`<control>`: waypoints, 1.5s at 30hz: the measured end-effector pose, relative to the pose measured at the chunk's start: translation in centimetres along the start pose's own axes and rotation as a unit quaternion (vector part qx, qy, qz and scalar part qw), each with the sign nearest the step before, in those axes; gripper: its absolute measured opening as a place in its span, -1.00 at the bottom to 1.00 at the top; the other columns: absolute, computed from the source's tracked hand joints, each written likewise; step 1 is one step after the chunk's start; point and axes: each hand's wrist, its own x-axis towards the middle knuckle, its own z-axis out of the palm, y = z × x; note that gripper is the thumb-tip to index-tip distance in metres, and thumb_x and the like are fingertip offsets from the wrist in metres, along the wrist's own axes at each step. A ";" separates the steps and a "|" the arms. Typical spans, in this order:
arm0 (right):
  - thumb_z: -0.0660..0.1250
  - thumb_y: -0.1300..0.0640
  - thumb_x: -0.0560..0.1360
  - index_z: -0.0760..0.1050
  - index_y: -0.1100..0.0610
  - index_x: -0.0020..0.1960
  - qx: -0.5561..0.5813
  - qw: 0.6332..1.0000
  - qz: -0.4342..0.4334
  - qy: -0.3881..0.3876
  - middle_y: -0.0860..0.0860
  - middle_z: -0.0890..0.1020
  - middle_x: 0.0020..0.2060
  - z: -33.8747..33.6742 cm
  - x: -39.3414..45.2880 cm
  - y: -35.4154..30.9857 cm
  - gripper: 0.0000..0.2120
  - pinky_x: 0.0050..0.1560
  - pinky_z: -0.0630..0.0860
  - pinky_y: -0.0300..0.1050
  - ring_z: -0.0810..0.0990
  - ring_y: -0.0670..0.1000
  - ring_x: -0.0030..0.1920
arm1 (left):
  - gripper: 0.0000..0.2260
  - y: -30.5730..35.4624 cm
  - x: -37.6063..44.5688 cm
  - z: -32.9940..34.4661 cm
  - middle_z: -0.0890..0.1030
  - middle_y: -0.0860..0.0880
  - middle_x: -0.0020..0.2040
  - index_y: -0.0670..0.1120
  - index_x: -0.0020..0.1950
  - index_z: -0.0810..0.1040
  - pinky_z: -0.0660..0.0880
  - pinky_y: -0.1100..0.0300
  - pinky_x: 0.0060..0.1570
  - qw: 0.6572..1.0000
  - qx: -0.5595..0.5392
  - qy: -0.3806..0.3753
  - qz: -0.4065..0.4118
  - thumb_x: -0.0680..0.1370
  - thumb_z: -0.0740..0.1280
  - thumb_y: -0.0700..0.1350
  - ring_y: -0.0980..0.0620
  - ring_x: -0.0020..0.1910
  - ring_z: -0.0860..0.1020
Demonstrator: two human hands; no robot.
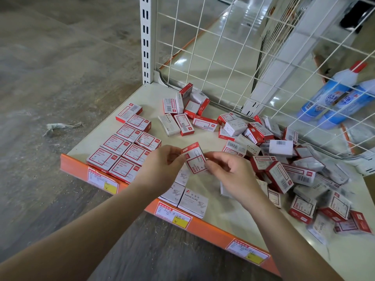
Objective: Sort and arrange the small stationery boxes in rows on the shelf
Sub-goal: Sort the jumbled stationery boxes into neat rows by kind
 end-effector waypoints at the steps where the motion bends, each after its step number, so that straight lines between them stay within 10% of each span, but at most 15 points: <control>1: 0.32 0.19 0.50 0.53 -0.13 -0.02 -0.006 1.000 0.002 -0.007 -0.23 0.64 -0.14 0.1 0.0 0.0 -0.79 0.01 0.52 -0.30 0.60 -0.22 -0.07 | -0.82 0.0 0.0 0.0 0.60 0.08 -0.09 -0.08 0.10 0.51 0.45 0.44 -0.23 1.000 0.006 0.000 0.002 0.57 0.25 -0.05 0.17 -0.09 0.55; 14: 0.39 0.15 0.46 0.55 0.02 0.18 -0.078 0.995 0.009 -0.055 -0.17 0.61 -0.07 -0.2 0.8 -1.0 -0.71 -0.08 0.46 -0.48 0.56 -0.24 -0.06 | -0.76 0.3 -0.6 0.1 0.59 0.02 0.08 -0.06 0.24 0.44 0.42 0.47 -0.27 0.986 0.148 -0.037 0.066 0.61 0.17 -0.04 0.19 -0.10 0.46; 25: 0.34 0.17 0.49 0.44 -0.06 0.19 0.034 0.995 0.045 0.084 -0.14 0.57 -0.14 -0.3 1.0 -0.9 -0.69 -0.25 0.45 -0.44 0.55 -0.21 -0.17 | -0.68 0.1 -1.4 0.5 0.51 0.03 0.25 -0.03 0.33 0.45 0.37 0.33 0.00 0.986 0.154 -0.057 0.043 0.60 0.17 -0.01 0.10 0.14 0.49; 33: 0.29 0.09 0.53 0.29 -0.37 0.17 0.023 0.999 0.040 -0.002 0.03 0.60 -0.13 1.1 0.6 -0.3 -0.60 -0.07 0.52 -0.26 0.60 -0.01 -0.09 | -0.70 -0.2 -1.3 0.5 0.56 0.10 0.12 0.04 0.33 0.44 0.35 0.39 -0.11 0.997 0.056 -0.017 0.041 0.60 0.17 -0.11 0.20 -0.02 0.44; 45: 0.44 0.23 0.41 0.40 -0.07 0.32 -0.016 0.999 0.020 -0.020 -0.17 0.60 -0.03 1.7 0.4 0.0 -0.46 0.02 0.55 -0.26 0.60 -0.22 -0.07 | -0.72 -0.7 -0.7 -0.3 0.53 0.17 -0.07 -0.04 0.30 0.45 0.42 0.59 -0.32 0.999 0.001 0.022 0.026 0.59 0.20 -0.16 0.33 -0.21 0.45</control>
